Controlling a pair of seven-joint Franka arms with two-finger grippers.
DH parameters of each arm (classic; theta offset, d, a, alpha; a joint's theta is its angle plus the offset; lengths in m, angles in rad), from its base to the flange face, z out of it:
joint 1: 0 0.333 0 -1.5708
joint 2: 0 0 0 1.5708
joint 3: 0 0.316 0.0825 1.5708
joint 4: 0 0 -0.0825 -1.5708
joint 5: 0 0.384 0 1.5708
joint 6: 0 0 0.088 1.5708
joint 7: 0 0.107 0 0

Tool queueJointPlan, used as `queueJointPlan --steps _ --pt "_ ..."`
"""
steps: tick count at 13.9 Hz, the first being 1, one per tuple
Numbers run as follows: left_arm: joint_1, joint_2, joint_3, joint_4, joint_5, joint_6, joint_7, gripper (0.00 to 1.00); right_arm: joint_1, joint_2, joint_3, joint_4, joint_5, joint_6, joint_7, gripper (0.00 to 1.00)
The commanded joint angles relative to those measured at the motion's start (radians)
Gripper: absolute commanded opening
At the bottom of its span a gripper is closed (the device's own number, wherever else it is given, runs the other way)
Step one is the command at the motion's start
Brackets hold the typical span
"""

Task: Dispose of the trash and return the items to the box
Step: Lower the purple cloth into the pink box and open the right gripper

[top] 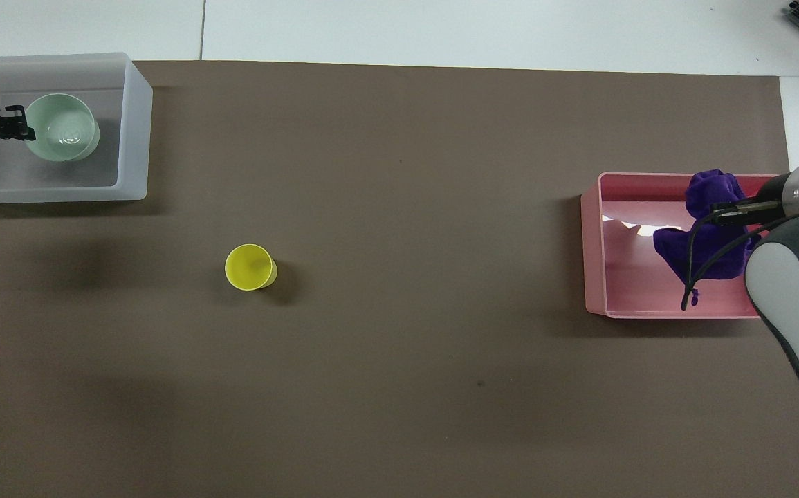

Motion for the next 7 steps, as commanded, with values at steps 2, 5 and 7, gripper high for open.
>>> queueJointPlan --steps 2,5,7 --pt "0.01 -0.019 0.0 -0.037 -0.007 0.026 0.012 0.0 -0.03 0.006 0.014 -0.087 0.005 0.096 -0.011 0.0" --pt "0.01 -0.022 0.0 -0.045 -0.007 0.017 0.01 0.15 -0.034 0.014 0.014 -0.143 0.006 0.157 -0.011 0.0" --pt "0.008 -0.024 0.0 -0.045 -0.007 0.012 0.013 0.64 -0.037 0.038 0.014 -0.163 0.006 0.193 -0.01 0.0"
